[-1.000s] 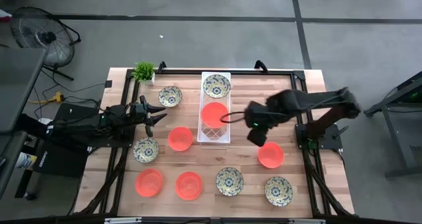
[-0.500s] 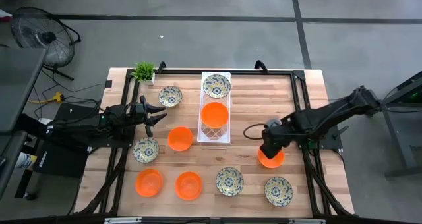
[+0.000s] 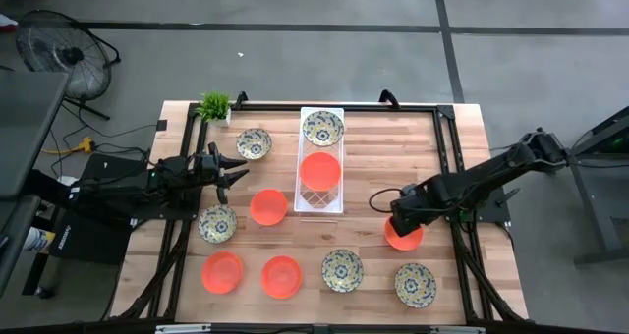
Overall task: Pick & Place Mini bowls
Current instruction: Stack the orange bowl on top of the orange bowl on the shelf
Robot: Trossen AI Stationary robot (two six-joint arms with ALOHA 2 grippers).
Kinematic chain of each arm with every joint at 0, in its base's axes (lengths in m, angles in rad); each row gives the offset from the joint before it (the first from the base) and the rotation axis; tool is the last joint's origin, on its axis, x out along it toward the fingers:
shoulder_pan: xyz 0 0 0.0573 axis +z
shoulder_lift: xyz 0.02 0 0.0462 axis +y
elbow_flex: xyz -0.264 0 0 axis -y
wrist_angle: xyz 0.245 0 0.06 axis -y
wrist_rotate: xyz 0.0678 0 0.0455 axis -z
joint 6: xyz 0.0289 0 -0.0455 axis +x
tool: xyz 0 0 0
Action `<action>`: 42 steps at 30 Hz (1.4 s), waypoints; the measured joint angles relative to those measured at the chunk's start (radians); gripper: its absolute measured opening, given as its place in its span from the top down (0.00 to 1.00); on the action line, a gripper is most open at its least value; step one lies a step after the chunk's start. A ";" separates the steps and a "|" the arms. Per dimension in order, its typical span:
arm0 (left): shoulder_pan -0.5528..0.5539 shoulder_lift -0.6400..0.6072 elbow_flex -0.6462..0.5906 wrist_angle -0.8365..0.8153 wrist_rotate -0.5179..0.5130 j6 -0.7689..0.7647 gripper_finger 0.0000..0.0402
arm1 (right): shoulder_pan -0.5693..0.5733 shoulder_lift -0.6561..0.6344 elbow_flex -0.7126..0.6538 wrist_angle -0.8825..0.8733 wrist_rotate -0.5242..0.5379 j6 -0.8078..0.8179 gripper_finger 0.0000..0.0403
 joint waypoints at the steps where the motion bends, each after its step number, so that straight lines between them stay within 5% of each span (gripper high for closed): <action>1: 0.000 0.000 0.000 0.000 0.000 0.000 0.68 | 0.000 0.000 -0.005 0.000 0.000 0.006 0.71; 42: 0.000 0.000 0.000 0.000 0.000 0.000 0.68 | 0.000 -0.057 -0.123 0.121 -0.036 -0.004 0.73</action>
